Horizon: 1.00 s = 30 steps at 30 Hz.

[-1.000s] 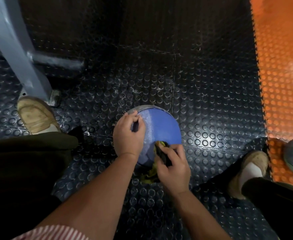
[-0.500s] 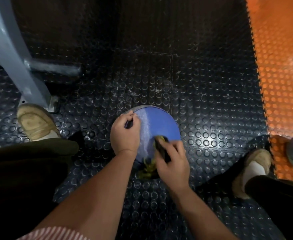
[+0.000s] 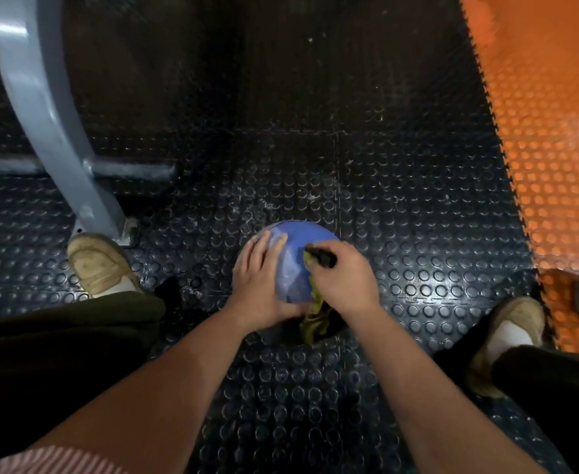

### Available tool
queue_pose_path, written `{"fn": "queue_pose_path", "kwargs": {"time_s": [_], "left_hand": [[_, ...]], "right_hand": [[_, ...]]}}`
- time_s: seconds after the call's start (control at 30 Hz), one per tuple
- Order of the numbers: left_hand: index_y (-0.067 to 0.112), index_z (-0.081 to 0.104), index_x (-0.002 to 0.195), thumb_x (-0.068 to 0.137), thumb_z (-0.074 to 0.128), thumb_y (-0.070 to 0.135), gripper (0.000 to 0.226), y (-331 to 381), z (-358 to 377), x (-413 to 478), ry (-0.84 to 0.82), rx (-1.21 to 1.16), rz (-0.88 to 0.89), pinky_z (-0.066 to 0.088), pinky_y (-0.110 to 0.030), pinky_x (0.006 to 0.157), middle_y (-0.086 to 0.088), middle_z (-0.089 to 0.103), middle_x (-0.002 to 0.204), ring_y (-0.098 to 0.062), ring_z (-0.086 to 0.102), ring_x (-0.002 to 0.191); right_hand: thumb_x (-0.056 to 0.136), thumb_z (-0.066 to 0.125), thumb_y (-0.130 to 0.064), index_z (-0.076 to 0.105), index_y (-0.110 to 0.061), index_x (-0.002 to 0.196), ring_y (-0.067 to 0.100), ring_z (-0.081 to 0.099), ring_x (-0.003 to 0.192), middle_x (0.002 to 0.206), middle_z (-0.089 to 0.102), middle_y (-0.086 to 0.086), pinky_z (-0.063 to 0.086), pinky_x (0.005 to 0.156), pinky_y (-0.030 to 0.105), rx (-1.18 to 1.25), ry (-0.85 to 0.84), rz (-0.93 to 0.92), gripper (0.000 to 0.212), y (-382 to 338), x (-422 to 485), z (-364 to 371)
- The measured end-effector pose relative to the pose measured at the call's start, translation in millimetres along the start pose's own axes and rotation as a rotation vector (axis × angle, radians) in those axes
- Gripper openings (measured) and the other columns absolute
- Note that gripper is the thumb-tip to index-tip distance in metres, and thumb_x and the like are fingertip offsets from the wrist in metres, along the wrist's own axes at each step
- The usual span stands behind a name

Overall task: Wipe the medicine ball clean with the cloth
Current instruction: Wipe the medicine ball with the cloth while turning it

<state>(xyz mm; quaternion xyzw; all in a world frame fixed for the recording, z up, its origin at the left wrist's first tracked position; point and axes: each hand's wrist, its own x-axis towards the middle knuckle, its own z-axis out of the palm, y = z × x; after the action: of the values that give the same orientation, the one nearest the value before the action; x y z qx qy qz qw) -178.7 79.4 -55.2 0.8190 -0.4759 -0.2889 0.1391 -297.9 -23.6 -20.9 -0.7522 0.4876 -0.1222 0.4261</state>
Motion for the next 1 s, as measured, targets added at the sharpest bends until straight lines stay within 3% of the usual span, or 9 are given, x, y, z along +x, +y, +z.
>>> {"fn": "queue_pose_path", "kwargs": {"time_s": [0.1,0.27,0.4,0.57,0.7,0.77,0.9,1.0], "left_hand": [[0.032,-0.015,0.151,0.045,0.086,0.066,0.151,1,-8,-1,-0.133,0.03,-0.09,-0.003,-0.044,0.121,0.007,-0.023,0.157,-0.02,-0.021,0.146],[0.039,-0.006,0.15,0.059,0.089,0.031,0.132,10,-13,-4,-0.094,-0.097,-0.149,0.004,-0.047,0.12,0.009,-0.02,0.156,-0.022,-0.017,0.146],[0.041,-0.005,0.149,0.053,0.093,0.041,0.137,17,-15,-5,-0.096,-0.105,-0.161,0.002,-0.046,0.119,0.008,-0.018,0.156,-0.02,-0.015,0.146],[0.043,-0.006,0.149,0.056,0.09,0.041,0.134,16,-14,-6,-0.097,-0.082,-0.171,0.002,-0.047,0.119,0.006,-0.02,0.156,-0.023,-0.016,0.146],[0.044,-0.007,0.149,0.065,0.086,0.037,0.125,13,-12,-5,-0.098,-0.069,-0.174,0.004,-0.047,0.12,0.002,-0.021,0.156,-0.026,-0.017,0.146],[0.044,-0.006,0.149,0.065,0.086,0.038,0.124,12,-11,-5,-0.09,-0.078,-0.173,0.004,-0.048,0.12,0.002,-0.02,0.156,-0.026,-0.017,0.146],[0.047,-0.003,0.148,0.063,0.085,0.023,0.124,16,-12,-4,-0.066,-0.141,-0.198,0.007,-0.048,0.12,0.007,-0.018,0.156,-0.025,-0.013,0.146],[0.047,-0.001,0.148,0.053,0.091,0.037,0.133,16,-12,-4,-0.053,-0.126,-0.186,0.007,-0.049,0.12,0.007,-0.015,0.157,-0.024,-0.011,0.146]], "right_hand": [[0.09,0.059,-0.026,0.065,-0.023,0.109,0.024,0.053,0.103,0.107,0.063,-0.001,0.049,0.081,0.038,-0.252,-0.035,-0.151,0.02,-14,16,2],[0.085,0.06,-0.013,0.066,-0.011,0.109,0.033,0.055,0.086,0.097,0.062,0.009,0.047,0.067,0.038,-0.248,0.078,-0.295,0.025,9,-18,14],[0.079,0.051,-0.025,0.055,-0.023,0.106,0.027,0.058,0.078,0.092,0.059,0.001,0.048,0.061,0.03,-0.177,0.059,-0.255,0.028,50,-74,24],[0.072,0.062,-0.014,0.066,-0.016,0.096,0.027,0.06,0.073,0.086,0.06,0.001,0.044,0.051,0.028,-0.256,0.097,-0.26,0.025,33,-56,15],[0.093,0.053,-0.022,0.066,-0.019,0.116,0.028,0.054,0.097,0.108,0.057,0.005,0.042,0.067,0.033,-0.346,0.042,-0.218,0.026,-7,-5,9],[0.096,0.048,-0.022,0.064,-0.017,0.118,0.03,0.053,0.099,0.11,0.055,0.007,0.042,0.069,0.035,-0.416,0.003,-0.242,0.028,-14,4,13],[0.087,0.046,-0.024,0.066,-0.012,0.111,0.032,0.056,0.077,0.093,0.058,0.009,0.048,0.055,0.036,-0.309,0.048,-0.301,0.033,13,-35,18],[0.08,0.05,-0.025,0.066,-0.018,0.106,0.028,0.057,0.074,0.089,0.059,0.003,0.048,0.055,0.031,-0.308,0.022,-0.282,0.031,49,-73,23]]}}
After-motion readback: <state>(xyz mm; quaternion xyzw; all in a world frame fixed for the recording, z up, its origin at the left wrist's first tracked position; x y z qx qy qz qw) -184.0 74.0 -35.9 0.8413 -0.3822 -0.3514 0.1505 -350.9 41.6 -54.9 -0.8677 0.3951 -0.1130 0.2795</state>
